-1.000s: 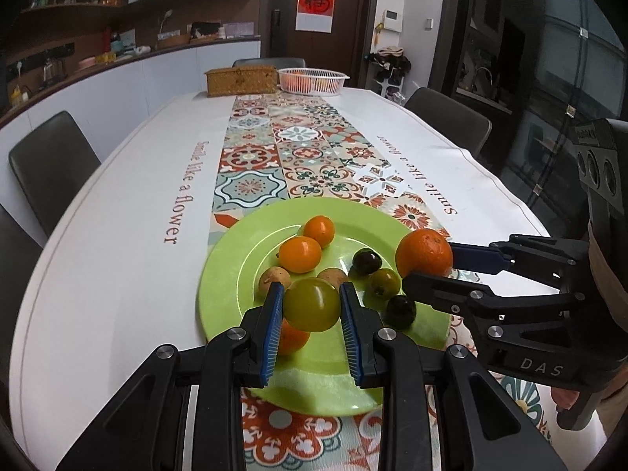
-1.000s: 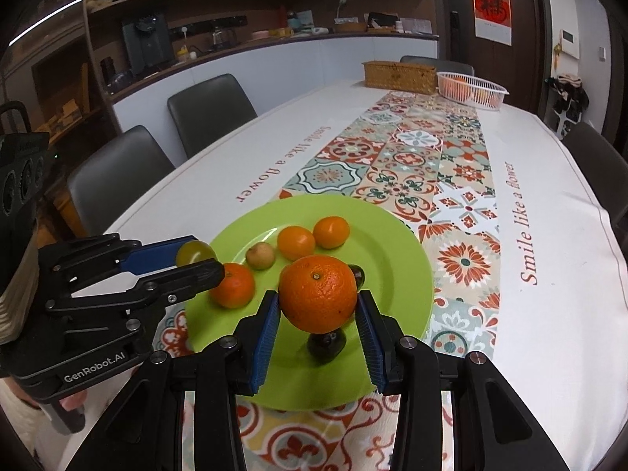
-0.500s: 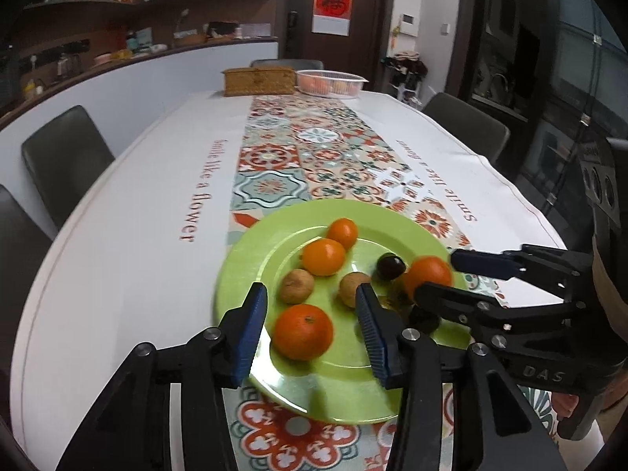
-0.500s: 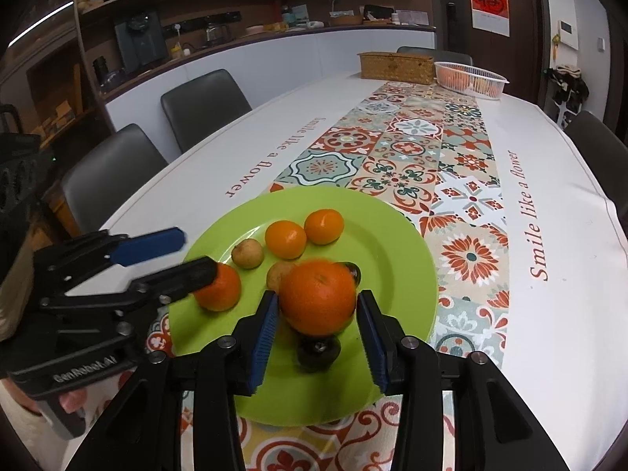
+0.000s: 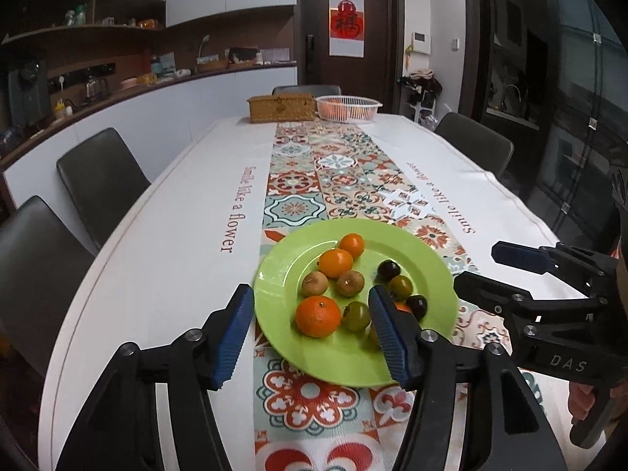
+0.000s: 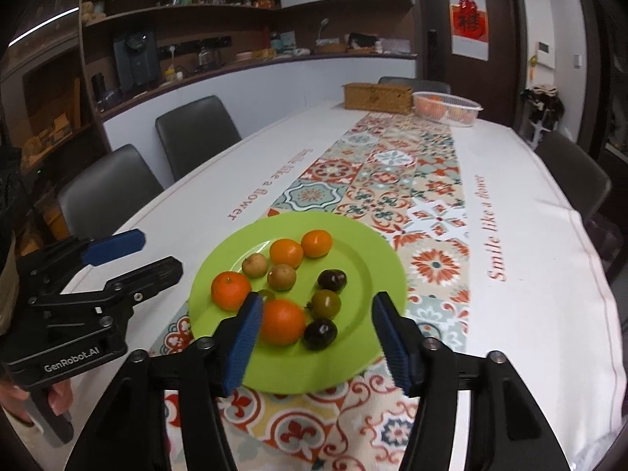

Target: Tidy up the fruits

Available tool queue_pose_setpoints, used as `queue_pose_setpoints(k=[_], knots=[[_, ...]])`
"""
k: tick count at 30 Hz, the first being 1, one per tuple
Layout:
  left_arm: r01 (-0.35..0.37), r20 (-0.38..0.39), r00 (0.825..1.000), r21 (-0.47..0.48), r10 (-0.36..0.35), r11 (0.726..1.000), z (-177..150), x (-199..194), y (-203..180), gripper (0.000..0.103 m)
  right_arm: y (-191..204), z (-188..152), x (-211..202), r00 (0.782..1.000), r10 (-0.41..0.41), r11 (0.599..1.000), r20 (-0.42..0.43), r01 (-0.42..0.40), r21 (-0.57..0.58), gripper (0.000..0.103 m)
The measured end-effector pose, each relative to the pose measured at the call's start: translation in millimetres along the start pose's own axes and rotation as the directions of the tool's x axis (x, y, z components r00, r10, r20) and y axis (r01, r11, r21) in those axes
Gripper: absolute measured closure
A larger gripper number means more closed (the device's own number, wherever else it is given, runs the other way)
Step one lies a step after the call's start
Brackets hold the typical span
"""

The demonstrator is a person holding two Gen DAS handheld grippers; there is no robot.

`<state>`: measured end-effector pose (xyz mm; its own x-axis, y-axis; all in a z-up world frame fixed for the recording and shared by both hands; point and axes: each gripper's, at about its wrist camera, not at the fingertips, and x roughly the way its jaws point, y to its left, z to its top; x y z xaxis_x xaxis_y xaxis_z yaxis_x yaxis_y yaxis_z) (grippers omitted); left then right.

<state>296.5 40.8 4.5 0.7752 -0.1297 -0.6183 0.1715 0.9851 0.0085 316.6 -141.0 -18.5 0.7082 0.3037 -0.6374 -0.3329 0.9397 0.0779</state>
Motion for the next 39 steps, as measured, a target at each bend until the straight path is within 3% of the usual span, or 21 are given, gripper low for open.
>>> queue_pose_setpoints(k=[9,20,39], knots=[[-0.02,0.05,0.999,0.029,0.018,0.999,-10.7,-52.8,-20.8,0.033,4.2,-19.2,-54.2,0.998,-0.039,0.999,0.045,0.037,0.038,0.04],[-0.061,0.106,0.993,0.039,0.056,0.997,-35.2,-117.4,-43.6,0.014,14.9,-48.6,-123.5,0.99,-0.097,0.995,0.107,0.092,0.05,0.034],[-0.079,0.156,0.985,0.049,0.07,0.996,-71.8,-188.7,-63.7,0.006,34.4,-92.4,-195.7,0.98,-0.136,0.991,0.147,0.134,0.019,0.032]])
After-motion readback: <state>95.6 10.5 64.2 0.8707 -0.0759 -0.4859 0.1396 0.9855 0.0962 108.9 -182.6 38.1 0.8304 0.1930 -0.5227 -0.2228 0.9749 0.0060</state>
